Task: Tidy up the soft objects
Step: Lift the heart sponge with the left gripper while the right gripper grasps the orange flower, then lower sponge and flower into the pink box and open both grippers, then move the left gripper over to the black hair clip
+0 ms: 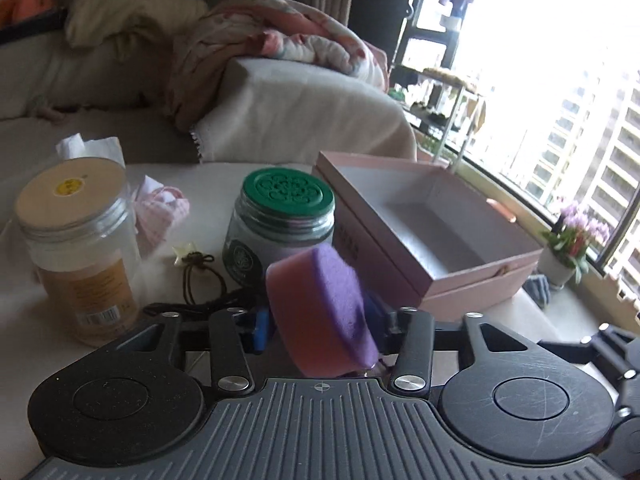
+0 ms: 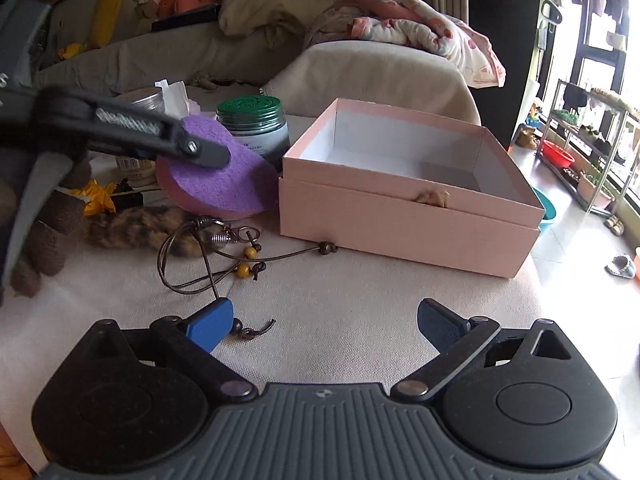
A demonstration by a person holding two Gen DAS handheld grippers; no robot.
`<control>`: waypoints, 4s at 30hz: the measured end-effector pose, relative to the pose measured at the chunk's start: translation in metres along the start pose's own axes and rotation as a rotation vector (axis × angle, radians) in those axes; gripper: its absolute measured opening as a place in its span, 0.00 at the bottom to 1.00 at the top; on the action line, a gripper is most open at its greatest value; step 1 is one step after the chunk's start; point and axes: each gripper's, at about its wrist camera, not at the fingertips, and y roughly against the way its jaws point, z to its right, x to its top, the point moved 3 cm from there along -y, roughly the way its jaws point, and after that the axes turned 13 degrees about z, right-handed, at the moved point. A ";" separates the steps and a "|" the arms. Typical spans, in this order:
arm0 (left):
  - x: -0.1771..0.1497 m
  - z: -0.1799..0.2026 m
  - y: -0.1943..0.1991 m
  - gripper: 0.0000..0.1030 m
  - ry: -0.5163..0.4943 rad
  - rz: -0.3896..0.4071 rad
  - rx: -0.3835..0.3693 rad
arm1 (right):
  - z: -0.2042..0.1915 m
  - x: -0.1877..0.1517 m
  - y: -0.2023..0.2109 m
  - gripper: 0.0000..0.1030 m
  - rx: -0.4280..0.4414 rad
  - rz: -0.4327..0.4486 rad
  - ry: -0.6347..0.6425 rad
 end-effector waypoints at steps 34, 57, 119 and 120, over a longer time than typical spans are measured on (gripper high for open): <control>0.009 -0.128 0.206 0.35 0.245 0.298 0.155 | -0.174 0.101 0.001 0.10 0.343 0.174 0.275; 0.116 0.051 -0.036 0.36 0.273 0.029 -0.291 | 0.084 0.056 0.134 0.10 -0.212 0.268 -0.008; -0.002 -0.042 0.044 0.36 -0.006 -0.062 -0.101 | -0.028 0.001 0.006 0.71 0.063 0.056 0.015; -0.004 -0.040 0.041 0.36 -0.018 -0.087 -0.100 | -0.028 0.000 0.010 0.71 0.063 0.059 0.016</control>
